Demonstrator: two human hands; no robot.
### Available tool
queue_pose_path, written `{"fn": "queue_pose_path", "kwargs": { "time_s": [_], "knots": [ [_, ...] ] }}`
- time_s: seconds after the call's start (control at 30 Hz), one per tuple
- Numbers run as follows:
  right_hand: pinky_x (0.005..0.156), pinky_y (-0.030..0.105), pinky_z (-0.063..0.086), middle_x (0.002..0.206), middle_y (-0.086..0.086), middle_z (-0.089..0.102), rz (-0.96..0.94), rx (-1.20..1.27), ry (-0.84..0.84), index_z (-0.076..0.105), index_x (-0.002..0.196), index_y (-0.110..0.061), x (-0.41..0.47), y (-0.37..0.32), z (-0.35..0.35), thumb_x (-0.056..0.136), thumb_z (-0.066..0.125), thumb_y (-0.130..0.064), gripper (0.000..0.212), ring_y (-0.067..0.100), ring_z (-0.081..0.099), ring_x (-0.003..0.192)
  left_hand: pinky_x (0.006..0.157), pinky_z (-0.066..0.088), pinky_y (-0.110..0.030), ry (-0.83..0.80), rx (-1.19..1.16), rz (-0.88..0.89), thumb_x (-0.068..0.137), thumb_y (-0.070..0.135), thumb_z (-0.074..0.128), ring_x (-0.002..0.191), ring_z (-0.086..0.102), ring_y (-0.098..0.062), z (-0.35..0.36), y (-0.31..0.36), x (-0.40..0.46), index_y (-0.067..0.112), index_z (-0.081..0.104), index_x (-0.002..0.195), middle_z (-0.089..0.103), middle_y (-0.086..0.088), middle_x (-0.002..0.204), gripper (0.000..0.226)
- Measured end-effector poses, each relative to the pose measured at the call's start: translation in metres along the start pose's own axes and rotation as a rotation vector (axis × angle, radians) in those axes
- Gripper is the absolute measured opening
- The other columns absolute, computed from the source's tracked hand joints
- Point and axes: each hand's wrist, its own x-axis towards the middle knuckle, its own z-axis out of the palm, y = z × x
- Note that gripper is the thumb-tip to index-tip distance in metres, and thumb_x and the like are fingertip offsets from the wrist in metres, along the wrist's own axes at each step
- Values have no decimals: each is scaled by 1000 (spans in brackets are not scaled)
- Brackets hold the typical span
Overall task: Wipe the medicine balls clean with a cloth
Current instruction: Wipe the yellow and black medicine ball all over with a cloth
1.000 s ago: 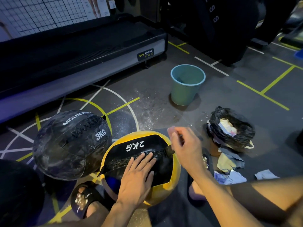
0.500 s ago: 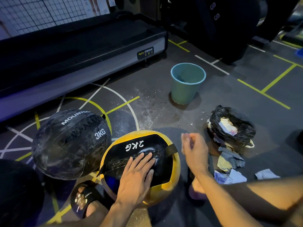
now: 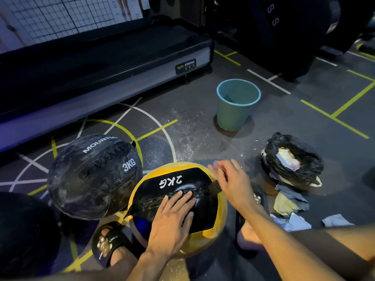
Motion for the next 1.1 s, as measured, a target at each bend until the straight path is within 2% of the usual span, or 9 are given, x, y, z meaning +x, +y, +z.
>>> {"fn": "queue_pose_path", "kwargs": {
  "time_s": [0.1, 0.2, 0.37, 0.47, 0.6, 0.73, 0.83, 0.93, 1.1],
  "knots": [
    [76, 26, 52, 104, -5, 58, -281, -91, -230, 62, 112, -26, 7, -30, 19, 102, 56, -20, 13, 11, 61, 84, 118, 24, -39, 15, -2, 1, 103, 44, 40, 144, 39, -4, -1, 0, -1, 37, 63, 137, 53, 22, 148, 42],
    [79, 40, 55, 116, 3, 53, -269, -369, -527, 51, 123, -23, 11, -10, 33, 102, 47, -18, 21, 24, 63, 96, 118, 25, -38, 25, 11, 0, 102, 43, 41, 142, 42, -4, -3, 0, -1, 38, 64, 136, 55, 23, 146, 41],
    [79, 41, 51, 98, 4, 62, 290, -300, -289, 57, 96, -13, 24, 37, 3, 105, 46, -29, 21, 28, 64, 90, 119, 23, -38, 29, -36, -37, 103, 44, 40, 143, 39, -1, -4, -4, -1, 40, 63, 135, 52, 26, 147, 40],
    [76, 34, 50, 90, -11, 60, 209, -42, -172, 58, 88, -25, 11, 16, 0, 103, 54, -29, 16, 13, 61, 88, 120, 22, -37, 41, -40, -40, 102, 45, 41, 143, 38, 0, -3, -4, 2, 40, 64, 135, 53, 26, 147, 40],
    [85, 16, 49, 103, -15, 67, -77, 197, -387, 69, 103, -27, -15, -43, 12, 101, 60, -23, 11, 1, 63, 96, 121, 20, -36, 32, -61, -45, 102, 45, 42, 141, 41, -2, -5, -5, 2, 39, 65, 133, 57, 22, 144, 39],
    [78, 13, 48, 96, -13, 72, 96, 307, -125, 70, 102, -22, -3, -41, 4, 98, 64, -14, 11, 2, 65, 89, 122, 18, -32, 34, -71, -102, 101, 50, 43, 138, 45, -2, -12, 0, 6, 40, 67, 128, 59, 25, 139, 37],
    [65, 8, 40, 81, -14, 66, 352, 258, 59, 63, 89, -27, -3, -12, -15, 98, 64, -19, 12, 3, 62, 76, 119, 32, -37, 25, -68, -173, 98, 58, 42, 136, 45, -3, -17, 9, 11, 42, 69, 122, 60, 27, 136, 40],
    [68, 22, 45, 70, -10, 66, 479, 195, -28, 63, 86, -27, -22, 4, -16, 101, 62, -31, 15, -1, 62, 72, 105, 49, -39, 28, -23, -200, 92, 59, 51, 124, 52, -9, -22, 19, 21, 38, 71, 112, 65, 24, 126, 35],
    [70, 29, 53, 71, -5, 70, 453, 366, -158, 66, 99, -25, -49, -14, 10, 102, 60, -28, 8, 5, 66, 69, 102, 48, -43, -48, 70, -250, 87, 62, 55, 115, 53, -16, -25, 38, 32, 35, 66, 107, 62, 18, 114, 35]
  ]
}}
